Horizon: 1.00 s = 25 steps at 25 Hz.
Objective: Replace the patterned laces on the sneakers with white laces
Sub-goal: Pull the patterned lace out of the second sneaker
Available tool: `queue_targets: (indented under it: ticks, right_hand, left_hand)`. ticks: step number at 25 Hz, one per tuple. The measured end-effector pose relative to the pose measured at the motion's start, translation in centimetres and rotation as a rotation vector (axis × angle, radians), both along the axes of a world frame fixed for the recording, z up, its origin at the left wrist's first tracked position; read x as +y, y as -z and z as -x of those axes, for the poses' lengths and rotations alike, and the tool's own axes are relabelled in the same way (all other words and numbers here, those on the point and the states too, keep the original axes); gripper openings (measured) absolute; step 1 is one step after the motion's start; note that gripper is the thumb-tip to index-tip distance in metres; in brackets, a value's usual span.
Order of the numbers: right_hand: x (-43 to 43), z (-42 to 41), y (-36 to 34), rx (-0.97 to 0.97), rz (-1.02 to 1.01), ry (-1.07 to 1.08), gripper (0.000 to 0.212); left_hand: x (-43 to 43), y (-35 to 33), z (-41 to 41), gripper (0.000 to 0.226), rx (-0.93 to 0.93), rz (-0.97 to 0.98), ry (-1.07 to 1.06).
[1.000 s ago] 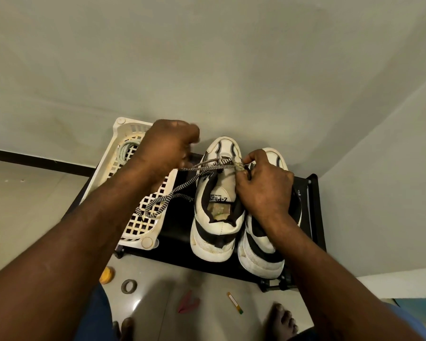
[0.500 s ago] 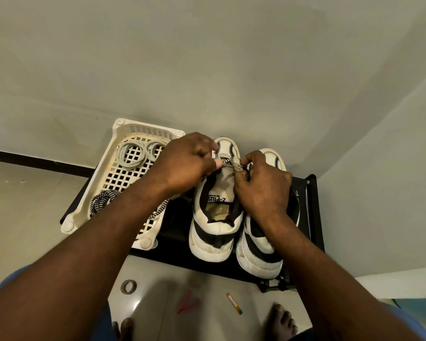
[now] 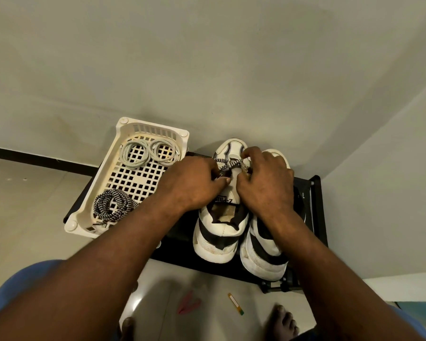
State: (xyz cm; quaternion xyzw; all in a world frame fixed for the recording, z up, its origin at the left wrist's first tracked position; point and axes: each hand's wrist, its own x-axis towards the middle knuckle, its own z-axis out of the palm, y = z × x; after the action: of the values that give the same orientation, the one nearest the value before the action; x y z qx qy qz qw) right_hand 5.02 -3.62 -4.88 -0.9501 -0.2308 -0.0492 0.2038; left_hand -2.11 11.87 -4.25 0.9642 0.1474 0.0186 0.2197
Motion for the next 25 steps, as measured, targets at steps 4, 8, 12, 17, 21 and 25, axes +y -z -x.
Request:
queue_targets:
  ticks: [4,8,12,17,21,25]
  right_hand:
    - [0.3,-0.2,0.4,0.040,0.165,-0.081,0.049]
    - [0.3,-0.7,0.8,0.059,0.220,-0.097,0.040]
    - [0.3,-1.4,1.4,0.094,-0.080,0.026,0.016]
    - [0.4,-1.1,1.3,0.060,-0.329,0.004,0.019]
    - [0.3,-1.0,0.7,0.094,-0.120,-0.144,0.030]
    - [0.5,-1.1,0.7,0.046,-0.063,-0.119,0.034]
  left_hand:
    - [-1.1,1.2,-0.2,0.037,-0.081,-0.088,0.017]
    - [-1.8,1.2,0.1,0.033,-0.127,-0.217,-0.054]
    - [-2.0,0.6,0.3,0.034,-0.119,-0.268,-0.092]
    - [-1.5,1.0,-0.1,0.031,-0.115,-0.187,-0.041]
    - [-1.0,1.6,-0.3,0.028,-0.136,-0.115,-0.039]
    - [-0.9,1.6,-0.3,0.034,-0.139,-0.063,-0.006]
